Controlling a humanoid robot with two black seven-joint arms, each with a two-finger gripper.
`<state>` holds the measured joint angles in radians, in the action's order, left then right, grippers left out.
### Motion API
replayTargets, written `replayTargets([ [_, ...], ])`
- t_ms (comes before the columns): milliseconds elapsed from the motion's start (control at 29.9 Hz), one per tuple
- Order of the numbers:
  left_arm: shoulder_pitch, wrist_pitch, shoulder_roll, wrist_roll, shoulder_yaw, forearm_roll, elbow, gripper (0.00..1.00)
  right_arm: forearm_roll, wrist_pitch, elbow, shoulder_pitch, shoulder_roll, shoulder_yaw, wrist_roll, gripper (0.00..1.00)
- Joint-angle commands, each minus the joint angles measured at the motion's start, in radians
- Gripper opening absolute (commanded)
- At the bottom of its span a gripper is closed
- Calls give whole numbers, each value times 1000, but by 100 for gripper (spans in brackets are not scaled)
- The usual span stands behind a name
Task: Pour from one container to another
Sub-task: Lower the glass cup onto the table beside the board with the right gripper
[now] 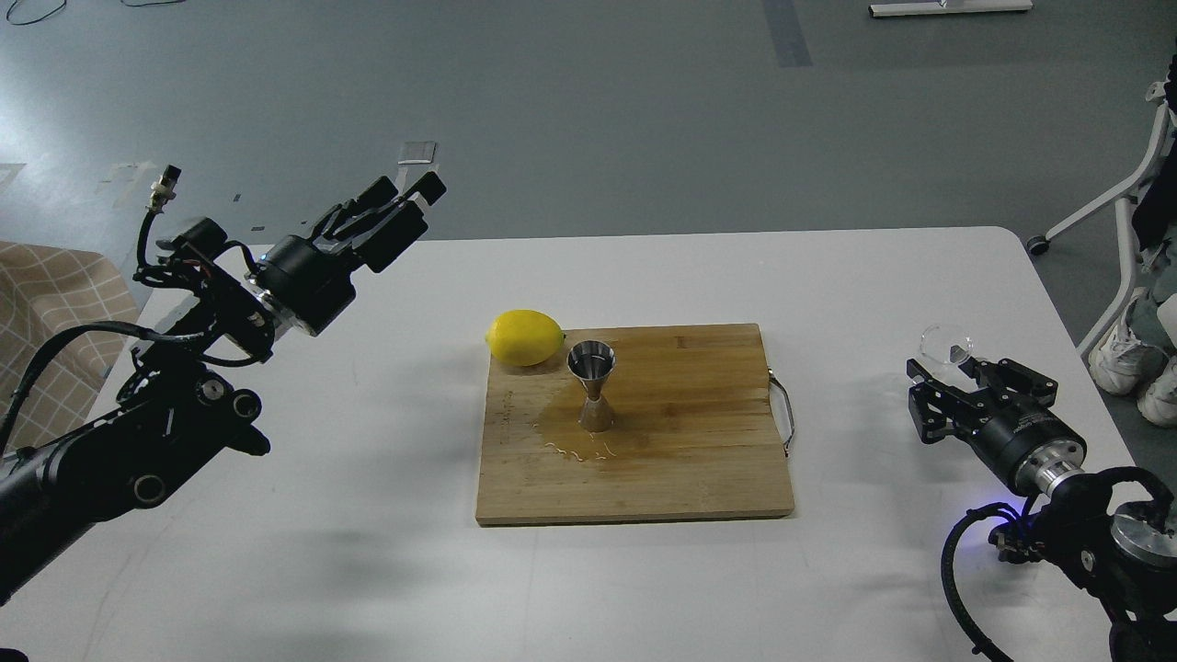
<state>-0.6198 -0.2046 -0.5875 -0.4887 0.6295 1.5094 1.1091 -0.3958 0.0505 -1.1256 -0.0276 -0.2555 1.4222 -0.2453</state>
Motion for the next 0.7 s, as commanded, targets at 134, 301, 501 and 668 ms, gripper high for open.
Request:
replayTargets([
  [134, -3, 1, -3, 0, -1, 0, 0, 98, 0, -6, 1, 3, 24, 4, 0, 28],
  [301, -6, 5, -3, 0, -1, 0, 0, 98, 0, -8, 1, 18, 28, 6, 1, 28],
  [501, -6, 7, 0, 0, -1, 0, -2, 98, 0, -1, -2, 46, 28, 15, 1, 28],
  [668, -8, 7, 0, 0, -1, 0, -3, 98, 0, 0, 1, 46, 30, 15, 1, 29],
])
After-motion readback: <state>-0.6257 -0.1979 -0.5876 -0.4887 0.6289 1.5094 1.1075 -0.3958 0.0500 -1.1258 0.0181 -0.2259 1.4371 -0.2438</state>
